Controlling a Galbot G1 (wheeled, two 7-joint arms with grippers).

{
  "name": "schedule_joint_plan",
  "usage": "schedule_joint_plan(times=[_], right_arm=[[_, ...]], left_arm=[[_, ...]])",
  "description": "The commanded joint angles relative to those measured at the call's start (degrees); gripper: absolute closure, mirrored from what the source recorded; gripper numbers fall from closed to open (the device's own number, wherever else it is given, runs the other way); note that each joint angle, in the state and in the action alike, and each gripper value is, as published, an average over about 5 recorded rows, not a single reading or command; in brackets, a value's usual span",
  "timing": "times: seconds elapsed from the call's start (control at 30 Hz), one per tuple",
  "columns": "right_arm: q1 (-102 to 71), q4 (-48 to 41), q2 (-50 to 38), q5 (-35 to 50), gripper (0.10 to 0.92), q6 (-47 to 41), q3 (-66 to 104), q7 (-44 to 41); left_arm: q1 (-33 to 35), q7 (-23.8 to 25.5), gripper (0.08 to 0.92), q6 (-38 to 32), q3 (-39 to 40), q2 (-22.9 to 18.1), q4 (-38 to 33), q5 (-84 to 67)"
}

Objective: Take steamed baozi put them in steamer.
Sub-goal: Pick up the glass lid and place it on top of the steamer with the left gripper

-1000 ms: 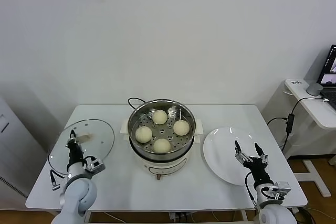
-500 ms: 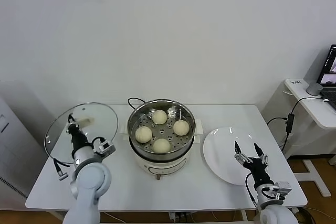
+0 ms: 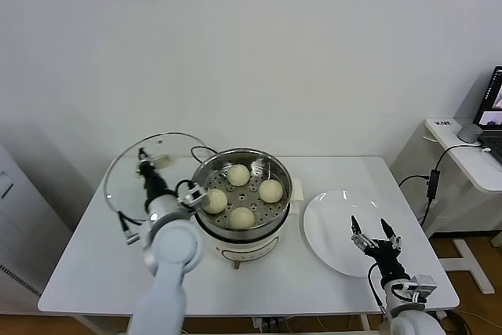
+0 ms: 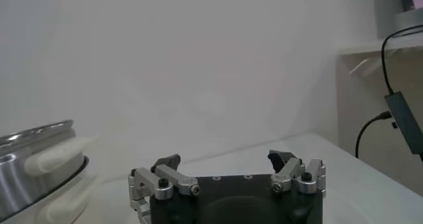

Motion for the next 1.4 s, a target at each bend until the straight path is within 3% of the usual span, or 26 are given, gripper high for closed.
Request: schedule_joint_plan(times=[0.03, 0.47, 1.0, 1.4], right_arm=[[-0.59, -0.07, 0.33, -0.42, 0.203, -0.06, 0.61, -0.01], [-1.04, -0.81, 1.8, -1.32, 0.203, 0.31, 1.19, -0.2], [-1.02, -0.95, 2.77, -2.34, 0.203, 0.46, 1.27, -0.39], [-0.91, -1.46, 3.02, -2.65, 0.203, 0.75, 1.13, -0.49]], left_arm=[[-4.3, 3.92, 0.869, 2.8, 12.4, -3.17, 5.24, 2.78], [-5.5, 1.35, 0.869, 2.8, 20.55, -3.17, 8.77, -4.76], [-6.94, -5.61, 0.869, 2.8, 21.27, -3.17, 11.65, -14.01], [-5.29, -5.7, 0.869, 2.8, 20.48, -3.17, 11.37, -5.11]])
